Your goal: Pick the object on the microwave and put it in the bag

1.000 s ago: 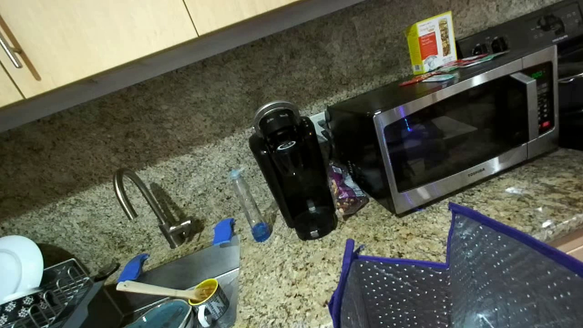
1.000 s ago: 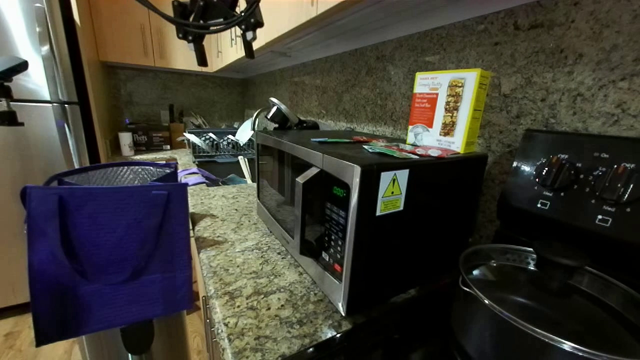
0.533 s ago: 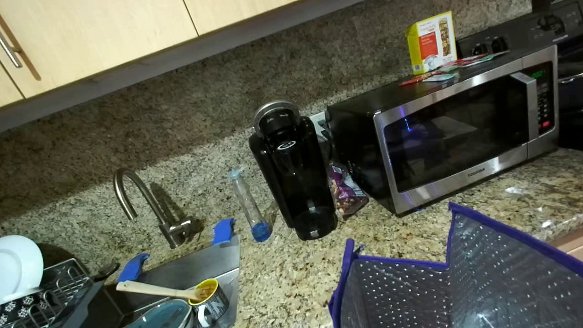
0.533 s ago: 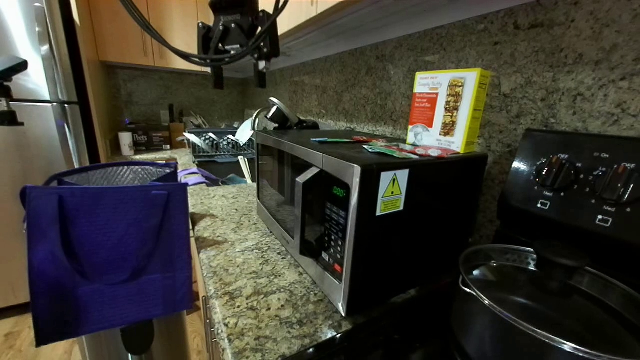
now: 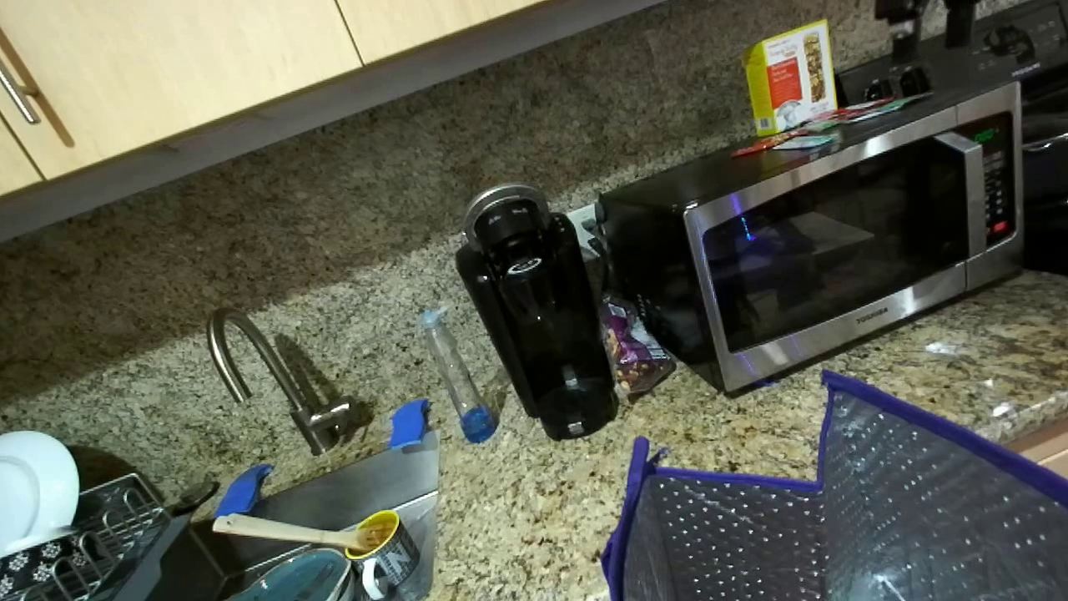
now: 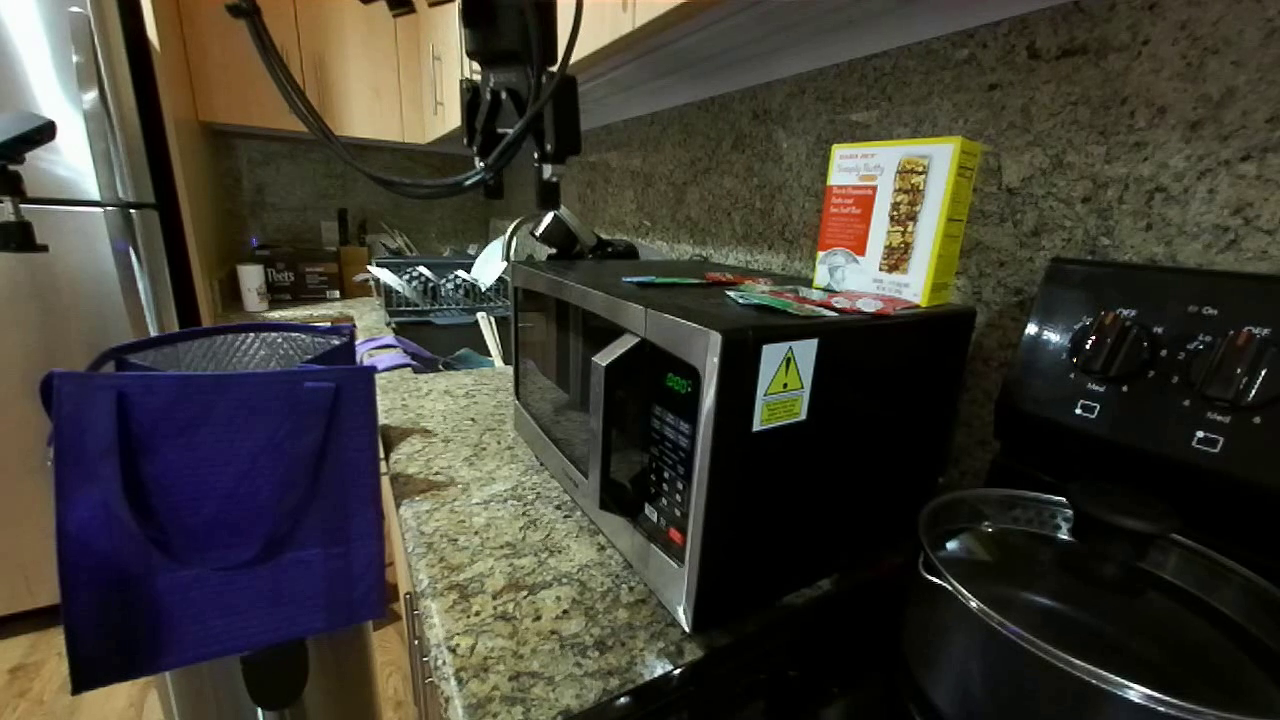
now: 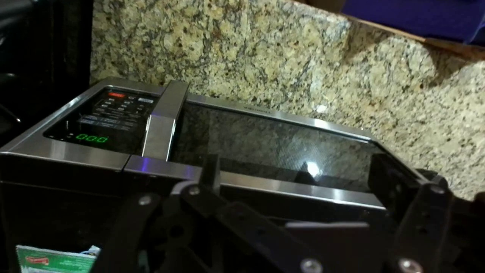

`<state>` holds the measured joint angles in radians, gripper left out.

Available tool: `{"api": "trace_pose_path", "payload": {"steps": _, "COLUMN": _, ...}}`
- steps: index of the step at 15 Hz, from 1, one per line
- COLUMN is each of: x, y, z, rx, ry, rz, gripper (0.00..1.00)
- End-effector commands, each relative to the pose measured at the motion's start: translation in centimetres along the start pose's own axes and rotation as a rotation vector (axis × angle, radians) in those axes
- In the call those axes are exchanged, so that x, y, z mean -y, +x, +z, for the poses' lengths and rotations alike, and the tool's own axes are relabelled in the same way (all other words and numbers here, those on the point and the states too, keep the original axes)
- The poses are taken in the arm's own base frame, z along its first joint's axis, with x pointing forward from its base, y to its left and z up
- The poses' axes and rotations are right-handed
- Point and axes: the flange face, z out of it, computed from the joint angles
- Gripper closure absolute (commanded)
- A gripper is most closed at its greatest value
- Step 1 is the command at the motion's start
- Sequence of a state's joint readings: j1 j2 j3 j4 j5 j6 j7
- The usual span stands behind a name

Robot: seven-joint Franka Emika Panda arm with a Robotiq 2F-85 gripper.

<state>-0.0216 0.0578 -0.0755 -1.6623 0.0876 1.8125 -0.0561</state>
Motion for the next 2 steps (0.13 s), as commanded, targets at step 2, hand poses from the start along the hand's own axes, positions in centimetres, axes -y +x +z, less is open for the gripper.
{"api": "trace_pose_path", "payload": {"steps": 2, "x": -0.04, "y": 0.35, "z": 0.10, "rx": -0.013, "ry": -0.002, "rz": 0.031, "gripper": 0.00}}
